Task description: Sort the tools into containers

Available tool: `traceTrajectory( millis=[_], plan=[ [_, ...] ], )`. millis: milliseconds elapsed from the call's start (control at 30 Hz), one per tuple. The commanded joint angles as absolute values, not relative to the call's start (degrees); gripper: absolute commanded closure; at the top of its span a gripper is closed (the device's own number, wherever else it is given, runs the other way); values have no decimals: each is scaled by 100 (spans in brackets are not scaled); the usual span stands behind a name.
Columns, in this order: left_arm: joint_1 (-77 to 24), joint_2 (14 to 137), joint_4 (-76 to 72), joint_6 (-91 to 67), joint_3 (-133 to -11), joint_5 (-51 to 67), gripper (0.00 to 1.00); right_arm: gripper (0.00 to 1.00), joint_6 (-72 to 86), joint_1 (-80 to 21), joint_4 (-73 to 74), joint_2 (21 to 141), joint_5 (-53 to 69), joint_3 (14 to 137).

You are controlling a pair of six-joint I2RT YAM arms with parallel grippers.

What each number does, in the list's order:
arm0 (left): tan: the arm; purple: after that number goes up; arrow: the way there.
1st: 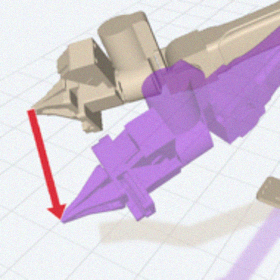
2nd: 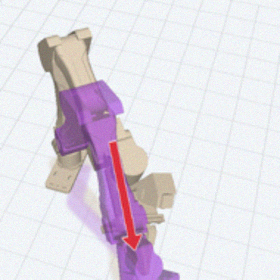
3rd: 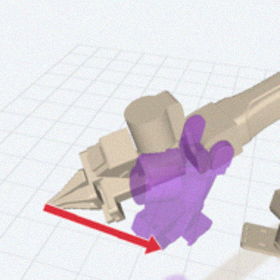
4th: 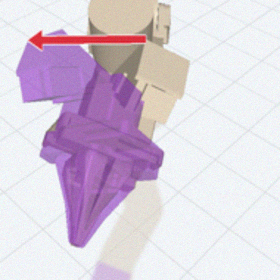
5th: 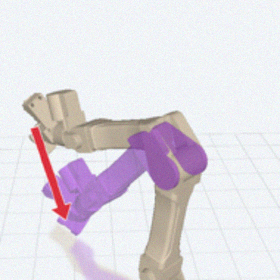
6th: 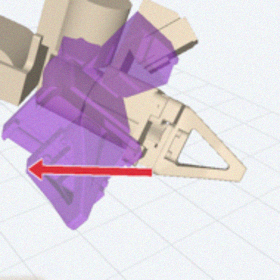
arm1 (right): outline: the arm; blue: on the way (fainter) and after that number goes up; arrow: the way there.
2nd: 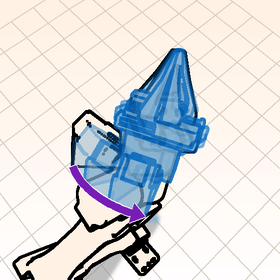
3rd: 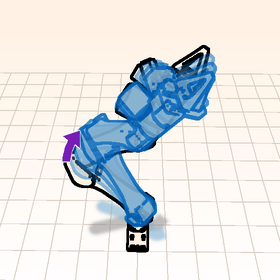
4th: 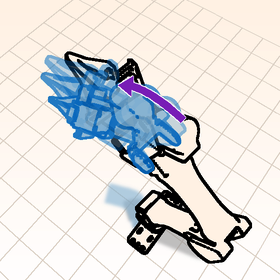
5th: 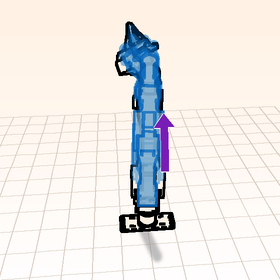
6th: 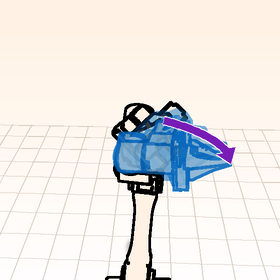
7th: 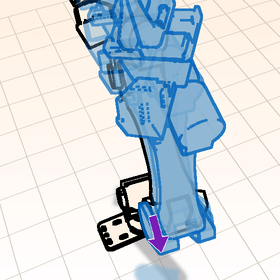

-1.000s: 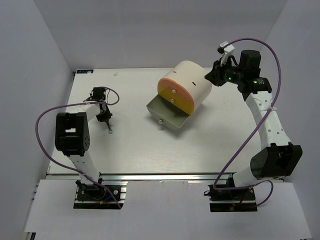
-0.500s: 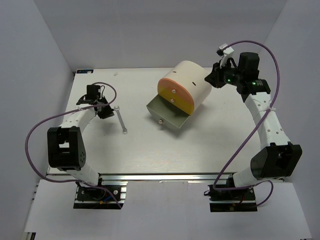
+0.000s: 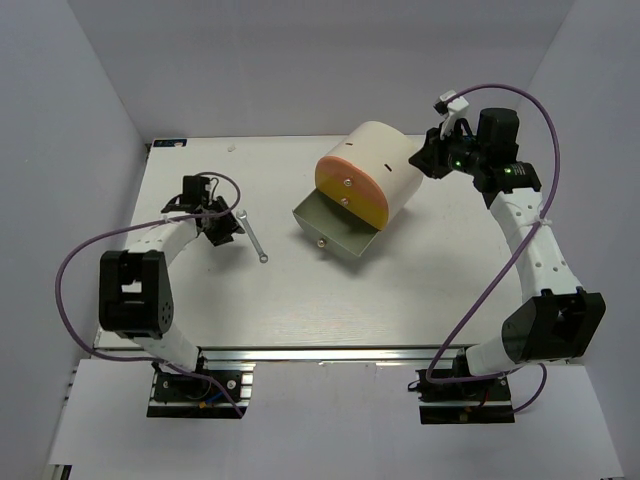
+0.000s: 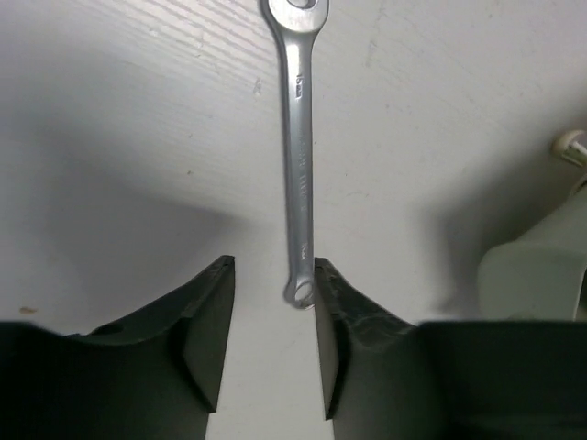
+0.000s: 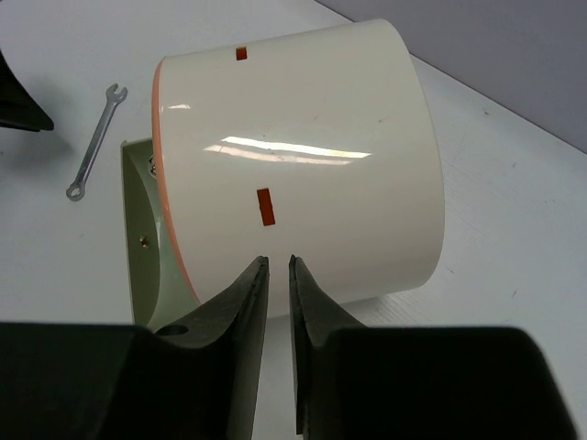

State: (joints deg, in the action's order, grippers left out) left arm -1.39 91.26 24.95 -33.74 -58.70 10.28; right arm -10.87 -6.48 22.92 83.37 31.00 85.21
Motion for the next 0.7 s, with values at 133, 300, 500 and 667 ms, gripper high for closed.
traceTrajectory(
  millis=[133, 300, 500, 667],
  plan=[
    [-861, 10282, 2934, -3463, -7118, 81, 46, 78, -993, -642, 2039, 8156, 3155, 8482],
    [-1028, 11230, 3664, -3498, -8118, -693, 46, 78, -1028, -633, 1969, 8016, 3094, 8315],
    [-1125, 11812, 4438, -3419, -8596, -1195, 47, 77, -1037, -624, 1881, 7919, 2988, 8209],
    [-1134, 11961, 4342, -3331, -8341, -1239, 50, 77, -993, -624, 1811, 7945, 2997, 8174]
  ],
)
